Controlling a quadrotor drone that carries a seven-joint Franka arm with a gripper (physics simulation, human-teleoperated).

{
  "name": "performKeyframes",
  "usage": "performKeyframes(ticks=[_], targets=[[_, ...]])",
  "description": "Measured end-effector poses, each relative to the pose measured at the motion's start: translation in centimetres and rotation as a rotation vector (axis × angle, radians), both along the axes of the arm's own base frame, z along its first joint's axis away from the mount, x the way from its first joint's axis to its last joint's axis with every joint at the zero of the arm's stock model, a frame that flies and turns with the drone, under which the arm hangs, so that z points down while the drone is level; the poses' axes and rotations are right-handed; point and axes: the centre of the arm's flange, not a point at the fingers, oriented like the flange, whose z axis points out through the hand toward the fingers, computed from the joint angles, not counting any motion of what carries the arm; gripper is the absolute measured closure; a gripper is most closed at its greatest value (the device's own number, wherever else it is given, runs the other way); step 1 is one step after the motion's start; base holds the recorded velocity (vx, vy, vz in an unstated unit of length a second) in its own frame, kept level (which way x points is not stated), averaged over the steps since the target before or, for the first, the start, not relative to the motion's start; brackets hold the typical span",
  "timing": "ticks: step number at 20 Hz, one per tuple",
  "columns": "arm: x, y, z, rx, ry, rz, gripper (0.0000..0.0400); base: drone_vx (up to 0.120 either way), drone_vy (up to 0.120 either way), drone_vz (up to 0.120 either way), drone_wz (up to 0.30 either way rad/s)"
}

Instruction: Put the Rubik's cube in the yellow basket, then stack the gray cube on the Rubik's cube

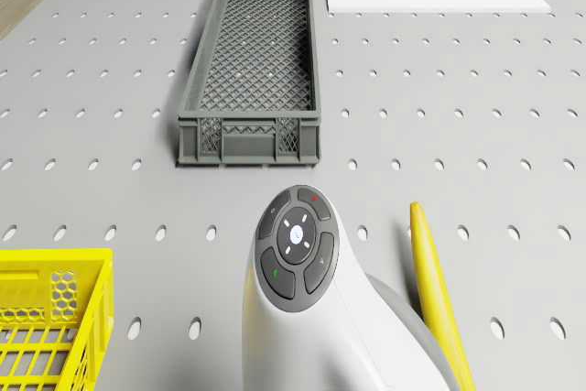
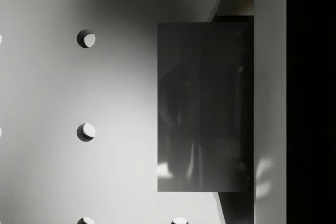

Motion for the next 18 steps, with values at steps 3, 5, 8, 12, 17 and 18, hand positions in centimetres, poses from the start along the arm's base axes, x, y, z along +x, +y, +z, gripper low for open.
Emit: performKeyframes(ticks=[3,5,8,12,17,18], targets=[[0.0,0.0,0.0,0.000,0.000,0.000,0.0144,0.000,0.000,0.000,0.000],[0.0,0.0,-0.1,0.000,0.000,0.000,0.0146,0.000,0.000,0.000,0.000],[0.0,0.0,-0.9,0.000,0.000,0.000,0.0148,0.000,0.000,0.000,0.000],[0.0,0.0,-2.3,0.000,0.000,0.000,0.0149,0.000,0.000,0.110,0.000],[0.0,0.0,-3.2,0.000,0.000,0.000,0.0150,0.000,0.000,0.120,0.000],[0.0,0.0,-3.2,0.000,0.000,0.000,0.0150,0.000,0.000,0.120,0.000]])
